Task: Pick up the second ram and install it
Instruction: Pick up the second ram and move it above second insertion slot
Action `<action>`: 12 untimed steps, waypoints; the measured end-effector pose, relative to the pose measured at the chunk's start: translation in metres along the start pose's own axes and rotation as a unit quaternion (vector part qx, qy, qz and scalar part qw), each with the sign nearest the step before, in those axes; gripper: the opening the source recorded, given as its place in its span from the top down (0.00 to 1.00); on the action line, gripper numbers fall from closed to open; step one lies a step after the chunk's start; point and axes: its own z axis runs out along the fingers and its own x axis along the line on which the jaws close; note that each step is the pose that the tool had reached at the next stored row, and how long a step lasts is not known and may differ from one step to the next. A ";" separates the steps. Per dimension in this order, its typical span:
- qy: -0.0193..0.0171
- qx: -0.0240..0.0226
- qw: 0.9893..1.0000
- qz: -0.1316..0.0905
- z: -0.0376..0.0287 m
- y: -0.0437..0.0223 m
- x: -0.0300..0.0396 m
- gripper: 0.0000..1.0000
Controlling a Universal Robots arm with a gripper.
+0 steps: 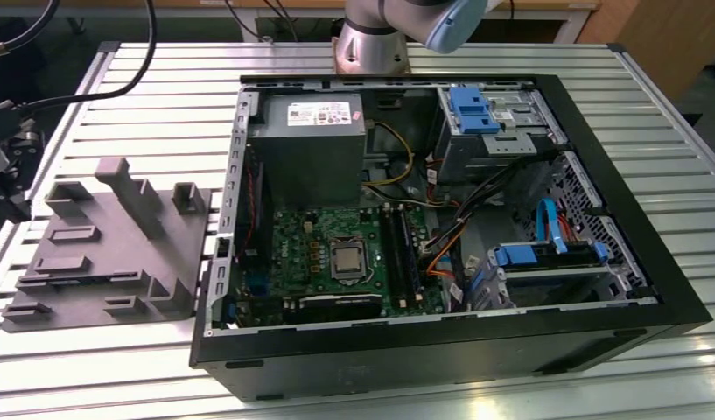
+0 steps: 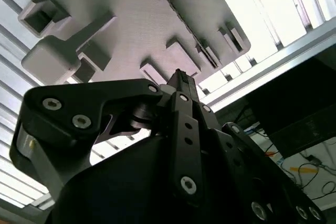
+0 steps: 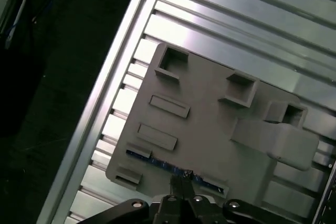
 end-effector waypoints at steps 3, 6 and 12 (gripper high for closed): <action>0.001 0.000 1.000 -0.025 0.0000 0.0000 0.0000 0.89; 0.002 0.000 0.999 -0.048 0.0000 0.0000 0.0000 0.89; 0.004 0.001 0.995 -0.100 0.0001 0.0000 0.0000 0.89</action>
